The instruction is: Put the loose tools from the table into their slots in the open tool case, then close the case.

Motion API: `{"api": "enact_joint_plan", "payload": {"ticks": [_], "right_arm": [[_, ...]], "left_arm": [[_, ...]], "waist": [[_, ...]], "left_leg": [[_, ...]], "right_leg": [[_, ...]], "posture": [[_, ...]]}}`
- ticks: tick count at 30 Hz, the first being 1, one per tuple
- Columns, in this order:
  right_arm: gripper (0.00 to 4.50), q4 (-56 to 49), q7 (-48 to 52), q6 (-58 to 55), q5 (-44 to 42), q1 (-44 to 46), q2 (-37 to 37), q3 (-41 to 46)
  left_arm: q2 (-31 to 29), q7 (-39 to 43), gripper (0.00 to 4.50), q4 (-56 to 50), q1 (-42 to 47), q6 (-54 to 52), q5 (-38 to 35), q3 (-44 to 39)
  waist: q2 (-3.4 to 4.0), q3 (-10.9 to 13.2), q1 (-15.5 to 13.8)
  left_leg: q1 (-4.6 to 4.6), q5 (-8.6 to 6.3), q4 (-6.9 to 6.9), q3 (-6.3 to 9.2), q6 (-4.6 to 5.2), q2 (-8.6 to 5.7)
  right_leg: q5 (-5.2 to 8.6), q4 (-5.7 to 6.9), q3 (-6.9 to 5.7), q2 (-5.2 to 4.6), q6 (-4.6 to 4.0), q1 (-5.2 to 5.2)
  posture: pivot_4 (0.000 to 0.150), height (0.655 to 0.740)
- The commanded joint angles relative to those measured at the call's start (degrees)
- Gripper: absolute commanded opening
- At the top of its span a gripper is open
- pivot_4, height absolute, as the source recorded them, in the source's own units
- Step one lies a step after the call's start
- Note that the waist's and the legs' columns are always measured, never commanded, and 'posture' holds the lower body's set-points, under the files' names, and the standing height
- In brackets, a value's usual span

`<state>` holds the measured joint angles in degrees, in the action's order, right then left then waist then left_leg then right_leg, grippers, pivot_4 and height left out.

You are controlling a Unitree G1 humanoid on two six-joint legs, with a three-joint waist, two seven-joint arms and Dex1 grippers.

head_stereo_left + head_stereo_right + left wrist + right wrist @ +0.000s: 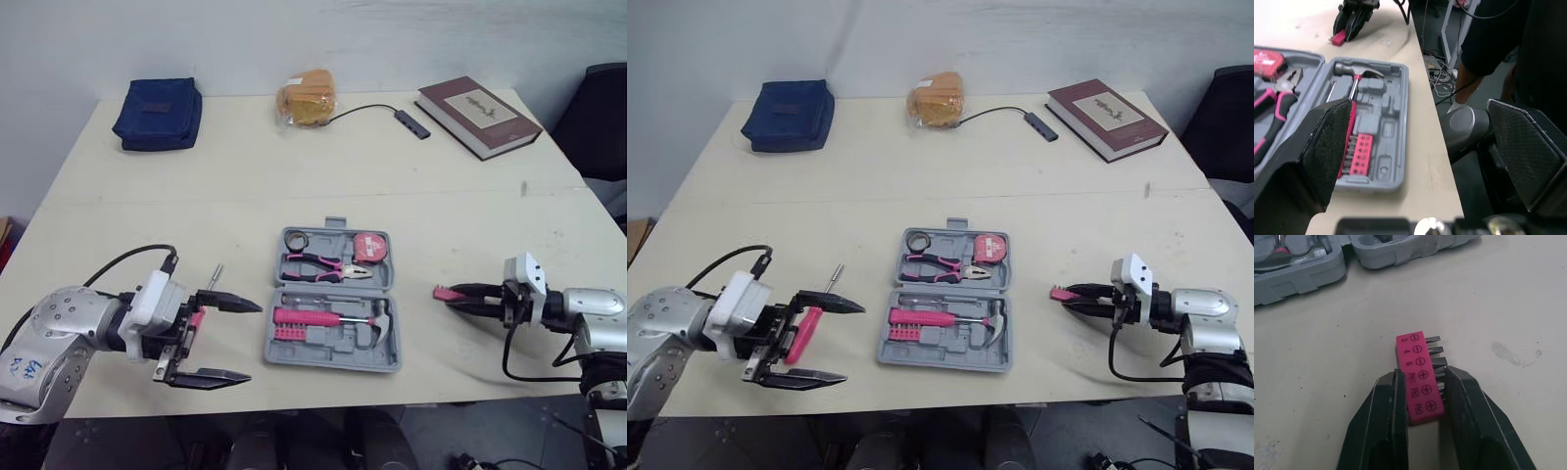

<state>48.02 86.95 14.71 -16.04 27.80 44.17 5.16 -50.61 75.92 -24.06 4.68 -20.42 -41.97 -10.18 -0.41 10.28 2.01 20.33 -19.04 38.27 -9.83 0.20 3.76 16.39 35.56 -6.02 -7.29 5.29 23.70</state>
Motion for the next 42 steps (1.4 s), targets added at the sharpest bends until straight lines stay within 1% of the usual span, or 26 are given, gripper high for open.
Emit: {"api": "enact_joint_plan", "payload": {"ticks": [1,3,5,6,7,9,11,13,15,17,18,20,21,23,26,29,34,42], "right_arm": [[0.74,-4.35,1.35,-2.61,-2.02,-1.21,-0.61,0.79],[0.74,-9.40,1.37,-4.89,-3.16,-1.86,0.26,0.98],[0.74,-16.13,-2.01,-9.11,-2.29,-2.98,1.97,0.77],[0.74,-21.11,-4.48,-14.78,-2.01,-3.62,3.32,0.52],[0.74,-28.65,-6.05,-20.94,-3.86,-4.37,4.43,0.67],[0.74,-37.53,-7.53,-28.16,-6.69,-5.63,5.54,1.23],[0.74,-48.83,-11.68,-36.77,-8.95,-7.23,6.62,0.98],[0.74,-55.72,-15.77,-42.76,-8.75,-8.28,7.71,0.43],[0.74,-61.28,-17.85,-47.92,-9.05,-8.79,8.86,-0.96],[0.74,-66.89,-18.69,-53.32,-12.10,-8.49,9.13,-1.95],[0.74,-70.37,-18.90,-58.86,-14.76,-7.53,10.03,-3.21],[0.74,-77.15,-19.17,-66.07,-15.91,-5.23,12.47,-8.09],[0.74,-78.73,-19.52,-67.90,-16.16,-4.52,13.18,-9.37],[0.74,-80.47,-24.22,-71.13,-16.90,-2.48,10.02,-10.67],[0.74,-82.58,-27.47,-71.81,-14.47,-0.53,7.72,-16.08],[0.74,-82.37,-30.24,-73.59,-13.88,1.91,5.06,-19.74],[0.74,-81.43,-31.67,-75.01,-12.80,5.23,3.64,-24.74],[0.74,-79.91,-31.99,-74.40,-10.06,6.93,2.17,-30.72]], "left_arm": [[0.15,-2.12,4.50,-3.42,4.47,-3.29,-3.75,0.69],[0.86,-3.54,4.50,-4.18,7.23,-4.65,-4.37,1.68],[1.18,-3.96,4.50,-4.13,8.00,-5.51,-4.41,2.24],[1.14,-3.52,4.50,-3.52,8.06,-5.09,-3.36,2.83],[2.02,-3.87,4.50,-1.99,8.41,-4.21,-2.18,3.33],[3.28,-4.51,4.50,-0.31,8.92,-3.19,-0.80,3.98],[5.25,-4.74,4.50,2.54,8.95,-0.30,1.81,4.78],[6.39,-4.42,4.50,4.15,8.85,2.02,3.96,5.44],[6.79,-3.93,4.50,4.72,8.34,3.28,5.03,5.78],[7.32,-3.82,4.50,5.35,7.63,4.75,6.00,5.89],[7.60,-3.76,4.50,5.87,7.05,6.07,6.86,5.88],[8.54,-4.82,4.50,6.90,5.86,7.56,7.70,5.22],[8.80,-5.13,4.50,7.18,5.62,7.94,7.86,5.06],[9.04,-5.68,4.50,7.50,5.25,8.25,8.19,4.79],[8.57,-5.74,4.50,6.90,4.01,8.54,8.56,4.47],[8.16,-5.86,4.50,5.81,2.55,8.81,8.72,4.25],[7.63,-6.80,4.50,3.62,-0.04,8.75,8.98,3.89],[7.22,-8.69,4.50,1.63,-2.00,8.36,8.94,3.45]], "waist": [[0.00,0.00,-0.01],[0.01,0.01,-0.19],[0.07,0.03,-0.11],[0.13,0.05,-0.08],[0.17,0.08,-0.12],[0.26,0.13,-0.26],[0.23,0.14,-0.32],[0.22,0.14,-0.42],[0.21,0.15,-0.47],[0.21,0.15,-0.48],[0.21,0.15,-0.49],[0.21,0.14,-0.40],[0.21,0.15,-0.35],[0.04,0.15,-0.40],[-0.03,0.12,-0.37],[-0.03,0.12,-0.39],[-0.03,0.12,-0.37],[-0.03,0.12,-0.39]], "left_leg": [[0.00,0.00,0.00,0.00,-0.01,0.01],[0.01,0.02,0.00,0.01,-0.02,0.00],[0.02,0.02,0.01,0.00,-0.01,-0.02],[0.01,0.02,0.01,-0.01,-0.01,-0.04],[0.02,0.02,0.01,-0.02,-0.01,-0.04],[0.06,0.03,0.01,0.00,-0.03,-0.03],[0.08,0.05,0.01,0.02,-0.07,0.02],[0.10,0.04,0.00,0.08,-0.09,0.03],[0.14,0.04,-0.02,0.12,-0.09,0.01],[0.34,0.01,-0.01,0.13,-0.02,-0.04],[0.42,0.00,0.00,0.12,0.02,-0.08],[0.81,0.02,0.05,0.12,0.06,-0.09],[0.99,0.05,0.11,0.07,0.09,-0.10],[1.01,0.06,0.18,0.11,0.08,-0.03],[1.05,0.04,0.35,0.13,0.09,-0.03],[1.07,-0.01,0.40,0.12,0.19,-0.06],[1.17,-0.09,0.63,0.14,0.25,-0.05],[1.20,-0.11,0.73,0.15,0.30,-0.05]], "right_leg": [[0.00,0.01,0.00,0.02,0.00,0.00],[0.00,0.03,0.00,0.01,0.00,0.01],[-0.01,0.05,0.03,-0.01,0.01,0.01],[-0.01,0.05,0.05,-0.02,0.02,0.01],[-0.01,0.06,0.06,-0.02,0.02,0.03],[-0.01,0.06,0.05,-0.01,0.02,0.09],[0.00,0.07,0.03,0.04,0.00,0.13],[0.01,0.06,-0.02,0.07,-0.02,0.13],[0.01,0.02,-0.07,0.04,-0.02,0.14],[0.00,-0.02,-0.09,-0.03,0.00,0.25],[-0.01,-0.02,-0.09,-0.08,0.01,0.32],[-0.02,0.04,-0.09,-0.10,0.03,0.69],[-0.03,0.13,-0.05,-0.10,0.04,0.91],[-0.01,0.09,-0.10,-0.02,0.02,0.91],[-0.02,0.13,-0.11,-0.03,0.01,0.89],[-0.04,0.13,-0.11,-0.11,0.05,0.88],[-0.05,0.19,-0.12,-0.12,0.07,0.91],[-0.06,0.23,-0.13,-0.13,0.09,0.90]], "posture": [[0.150,0.7400],[0.150,0.7400],[0.150,0.7400],[0.150,0.7400],[0.150,0.7400],[0.150,0.7400],[0.150,0.7400],[0.150,0.7400],[0.150,0.7400],[0.150,0.7400],[0.150,0.7400],[0.150,0.7400],[0.150,0.7400],[0.150,0.7400],[0.150,0.7400],[0.150,0.7400],[0.150,0.7400],[0.150,0.7400]]}}
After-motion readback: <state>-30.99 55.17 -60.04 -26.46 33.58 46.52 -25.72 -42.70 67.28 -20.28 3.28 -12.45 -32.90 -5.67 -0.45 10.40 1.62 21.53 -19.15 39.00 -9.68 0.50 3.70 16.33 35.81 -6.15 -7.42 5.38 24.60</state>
